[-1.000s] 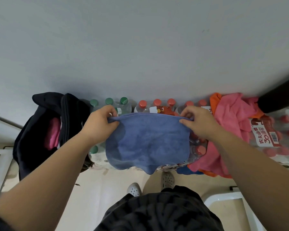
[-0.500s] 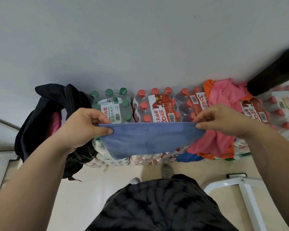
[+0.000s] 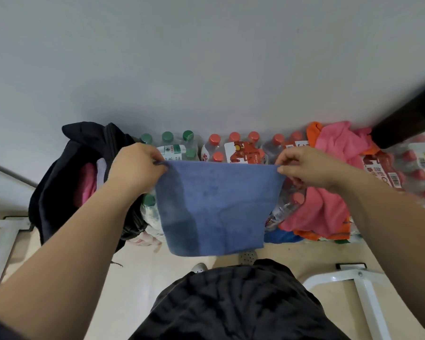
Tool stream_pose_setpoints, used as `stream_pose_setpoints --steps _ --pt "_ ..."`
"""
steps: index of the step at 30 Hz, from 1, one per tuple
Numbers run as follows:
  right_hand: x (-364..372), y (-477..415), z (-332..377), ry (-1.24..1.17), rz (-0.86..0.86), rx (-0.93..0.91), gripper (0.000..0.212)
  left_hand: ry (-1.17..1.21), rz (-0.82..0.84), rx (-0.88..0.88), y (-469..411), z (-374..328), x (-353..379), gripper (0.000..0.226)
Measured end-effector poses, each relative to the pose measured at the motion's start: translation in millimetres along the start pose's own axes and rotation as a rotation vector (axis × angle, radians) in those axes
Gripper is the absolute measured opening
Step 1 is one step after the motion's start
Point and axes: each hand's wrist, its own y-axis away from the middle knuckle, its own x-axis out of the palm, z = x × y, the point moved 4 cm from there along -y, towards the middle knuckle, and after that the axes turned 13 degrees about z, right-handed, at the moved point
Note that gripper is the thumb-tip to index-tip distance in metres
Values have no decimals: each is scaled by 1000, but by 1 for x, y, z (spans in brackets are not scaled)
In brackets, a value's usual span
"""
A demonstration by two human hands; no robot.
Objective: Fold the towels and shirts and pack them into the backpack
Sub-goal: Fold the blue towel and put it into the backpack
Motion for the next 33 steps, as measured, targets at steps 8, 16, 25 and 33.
stream_pose_setpoints --steps 8,16,25,33 --pt "9 -58 -13 -619 -91 120 4 435 3 -228 -46 3 26 13" --pt "-6 -113 -7 -631 -122 135 16 722 -45 -311 -89 17 33 9" --pt "-42 -139 17 -441 -274 -148 18 688 -178 -167 -115 15 0 21" --pt "-44 -97 12 -231 -368 -306 5 361 -260 -55 -72 -4 -20 17"
